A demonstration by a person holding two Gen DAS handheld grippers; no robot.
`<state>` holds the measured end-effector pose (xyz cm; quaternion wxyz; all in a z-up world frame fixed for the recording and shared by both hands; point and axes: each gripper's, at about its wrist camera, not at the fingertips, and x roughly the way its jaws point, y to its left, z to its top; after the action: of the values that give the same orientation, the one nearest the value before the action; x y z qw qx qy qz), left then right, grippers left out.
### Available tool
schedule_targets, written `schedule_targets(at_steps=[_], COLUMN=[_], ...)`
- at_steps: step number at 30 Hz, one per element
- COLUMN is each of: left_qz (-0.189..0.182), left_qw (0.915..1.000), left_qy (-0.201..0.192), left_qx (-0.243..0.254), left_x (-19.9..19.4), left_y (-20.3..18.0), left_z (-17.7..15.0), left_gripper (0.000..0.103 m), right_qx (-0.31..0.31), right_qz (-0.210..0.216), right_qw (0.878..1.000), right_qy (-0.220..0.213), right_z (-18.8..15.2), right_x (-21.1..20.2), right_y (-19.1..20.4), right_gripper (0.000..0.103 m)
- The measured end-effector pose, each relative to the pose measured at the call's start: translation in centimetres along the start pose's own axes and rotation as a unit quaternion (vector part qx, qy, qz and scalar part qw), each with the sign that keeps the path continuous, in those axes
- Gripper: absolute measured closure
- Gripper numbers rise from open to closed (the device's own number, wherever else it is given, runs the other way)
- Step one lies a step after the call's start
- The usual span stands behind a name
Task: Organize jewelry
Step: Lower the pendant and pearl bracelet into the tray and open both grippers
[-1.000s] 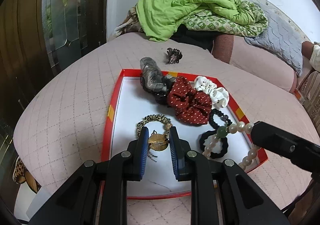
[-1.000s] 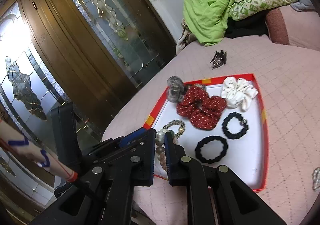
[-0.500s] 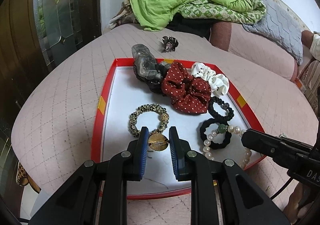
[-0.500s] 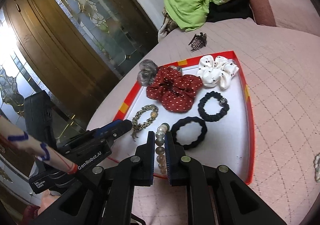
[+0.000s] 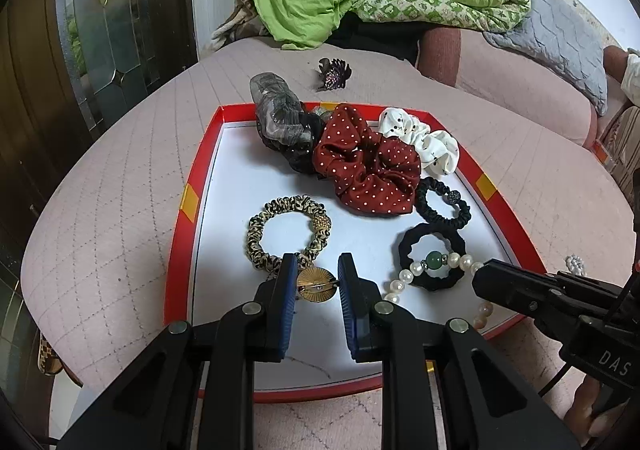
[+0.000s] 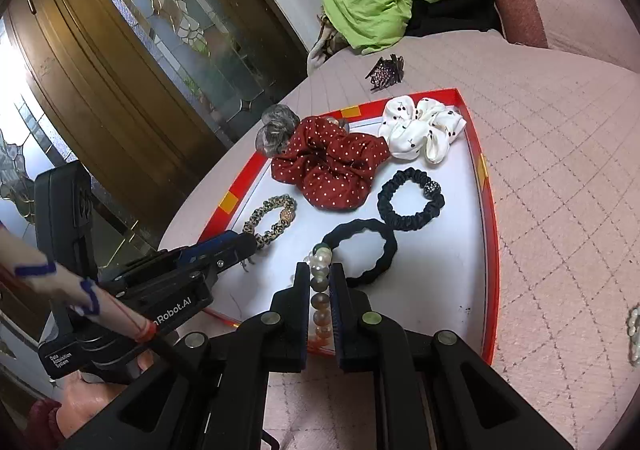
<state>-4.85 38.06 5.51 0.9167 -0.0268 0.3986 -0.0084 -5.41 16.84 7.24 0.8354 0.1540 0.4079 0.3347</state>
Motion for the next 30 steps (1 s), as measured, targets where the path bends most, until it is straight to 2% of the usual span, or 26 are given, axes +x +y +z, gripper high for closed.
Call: schedule_targets(at_steps=[30], left_qz=[0.006], left_qw=[0.9998], left_qy=[0.014], left_qx=[0.016], left_x=[0.9], left_y=[-0.8], left_z=[-0.2], left_gripper=[0.083], right_qx=[0.007], right_qz=[-0.009], right_qw=[1.0], right_qy=[0.012], right_z=[-0.3], right_x=[-0.3], right_y=[-1.6], right_gripper=[0.091])
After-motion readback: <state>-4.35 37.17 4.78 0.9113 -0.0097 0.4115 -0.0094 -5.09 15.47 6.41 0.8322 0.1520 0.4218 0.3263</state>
